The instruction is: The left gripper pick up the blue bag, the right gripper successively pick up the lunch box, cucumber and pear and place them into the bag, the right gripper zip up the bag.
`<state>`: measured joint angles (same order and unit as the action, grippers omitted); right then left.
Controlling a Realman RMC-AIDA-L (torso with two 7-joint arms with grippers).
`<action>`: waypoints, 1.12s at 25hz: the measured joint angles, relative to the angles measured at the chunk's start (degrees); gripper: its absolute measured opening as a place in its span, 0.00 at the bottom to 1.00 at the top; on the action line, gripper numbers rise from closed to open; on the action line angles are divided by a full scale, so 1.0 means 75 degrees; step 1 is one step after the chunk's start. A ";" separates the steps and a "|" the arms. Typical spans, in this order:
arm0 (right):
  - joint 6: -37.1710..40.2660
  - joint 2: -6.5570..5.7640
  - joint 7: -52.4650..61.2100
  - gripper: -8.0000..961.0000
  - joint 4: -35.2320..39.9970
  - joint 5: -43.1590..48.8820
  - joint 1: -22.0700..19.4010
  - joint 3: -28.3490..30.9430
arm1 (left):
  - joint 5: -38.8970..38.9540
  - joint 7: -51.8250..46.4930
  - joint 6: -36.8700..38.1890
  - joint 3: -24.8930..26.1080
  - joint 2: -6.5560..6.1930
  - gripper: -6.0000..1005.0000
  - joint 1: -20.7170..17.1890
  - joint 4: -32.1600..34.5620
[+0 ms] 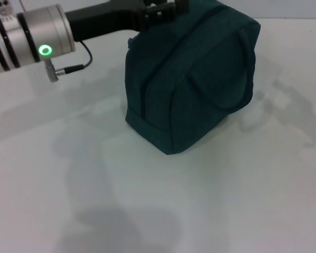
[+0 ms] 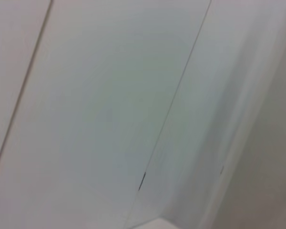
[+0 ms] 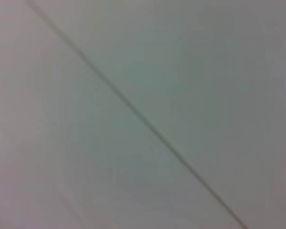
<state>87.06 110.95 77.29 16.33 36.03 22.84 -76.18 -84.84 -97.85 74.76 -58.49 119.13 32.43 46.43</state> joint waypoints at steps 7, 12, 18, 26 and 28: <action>0.1453 0.0106 -0.1338 0.84 0.0056 0.0423 0.0228 -0.0036 | 0.0186 -0.0252 0.1198 0.0675 -0.0328 0.83 -0.0022 -0.0003; 0.1749 0.0219 -0.2054 0.84 0.0437 0.1182 0.0260 -0.0038 | 0.0076 0.0012 0.2276 0.0893 -0.0511 0.89 -0.0389 0.0273; 0.1630 0.0278 -0.2427 0.84 0.1191 0.2781 0.0403 0.0000 | -0.0820 0.0819 0.3195 0.0884 -0.0589 0.89 -0.1016 0.0809; 0.1383 0.0388 -0.2156 0.84 0.1644 0.4329 0.0772 -0.0021 | -0.1420 0.2199 0.4071 0.0888 -0.0560 0.89 -0.1697 0.0729; 0.1168 0.0442 -0.2033 0.84 0.1681 0.4705 0.0846 -0.0021 | -0.1432 0.2422 0.4198 0.0857 -0.0555 0.89 -0.1835 0.0693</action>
<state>95.82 114.26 62.04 28.94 71.32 29.19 -76.34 -95.58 -79.68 106.25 -52.06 114.97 18.66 51.62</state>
